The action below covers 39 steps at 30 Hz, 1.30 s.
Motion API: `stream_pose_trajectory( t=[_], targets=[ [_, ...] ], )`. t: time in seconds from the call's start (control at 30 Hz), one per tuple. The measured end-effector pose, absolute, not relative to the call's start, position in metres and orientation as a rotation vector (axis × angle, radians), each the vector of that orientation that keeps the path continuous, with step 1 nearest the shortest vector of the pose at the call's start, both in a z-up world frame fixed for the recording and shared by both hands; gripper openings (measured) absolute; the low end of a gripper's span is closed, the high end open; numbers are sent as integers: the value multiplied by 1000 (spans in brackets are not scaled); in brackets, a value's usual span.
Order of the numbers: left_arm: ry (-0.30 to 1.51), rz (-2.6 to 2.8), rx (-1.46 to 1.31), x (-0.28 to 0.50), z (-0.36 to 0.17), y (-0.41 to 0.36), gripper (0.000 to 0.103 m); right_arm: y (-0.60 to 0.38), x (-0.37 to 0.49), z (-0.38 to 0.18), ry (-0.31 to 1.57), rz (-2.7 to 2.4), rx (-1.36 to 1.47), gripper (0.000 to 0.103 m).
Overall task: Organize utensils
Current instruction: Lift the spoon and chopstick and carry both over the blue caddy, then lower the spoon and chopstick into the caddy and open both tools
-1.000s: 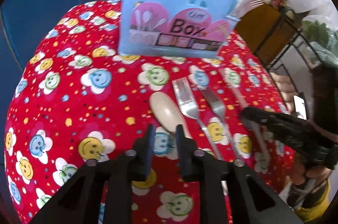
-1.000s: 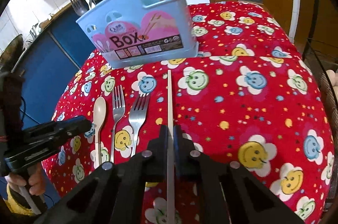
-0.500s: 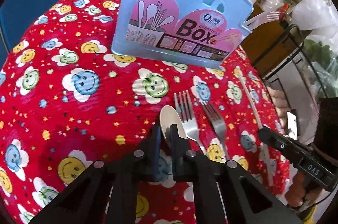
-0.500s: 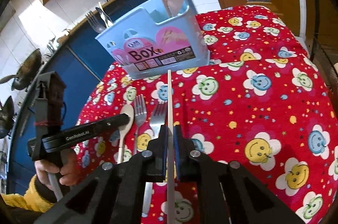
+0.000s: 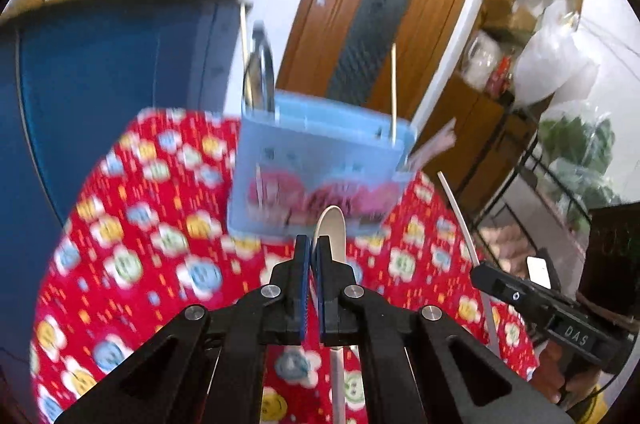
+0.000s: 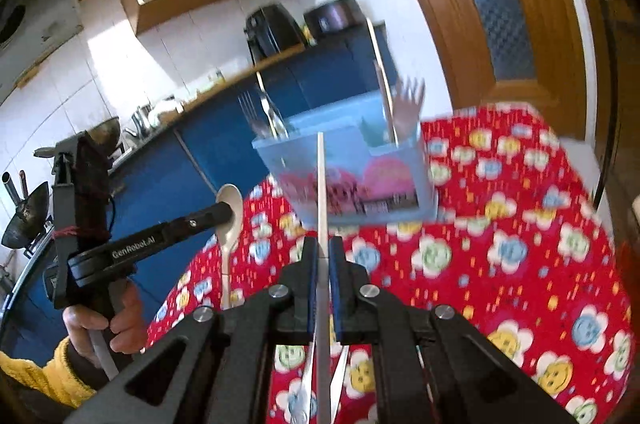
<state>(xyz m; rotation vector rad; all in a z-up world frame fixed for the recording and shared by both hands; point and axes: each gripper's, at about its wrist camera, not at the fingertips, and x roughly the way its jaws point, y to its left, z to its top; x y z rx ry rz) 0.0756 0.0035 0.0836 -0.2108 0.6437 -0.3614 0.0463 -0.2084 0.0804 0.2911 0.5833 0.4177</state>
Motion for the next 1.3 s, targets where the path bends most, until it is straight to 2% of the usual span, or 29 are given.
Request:
stream_pose_trajectory(
  t=[0.37, 0.67, 1.0, 1.3],
  targets=[
    [405, -295, -151, 113, 170, 8, 3, -212, 52, 89, 523, 427, 324, 7],
    [247, -192, -98, 160, 217, -4, 3, -216, 56, 86, 519, 407, 306, 7],
    [197, -148, -48, 192, 199, -11, 3, -210, 75, 91, 487, 407, 286, 7],
    [203, -136, -96, 203, 175, -4, 3, -186, 123, 125, 330, 377, 205, 7]
  ],
)
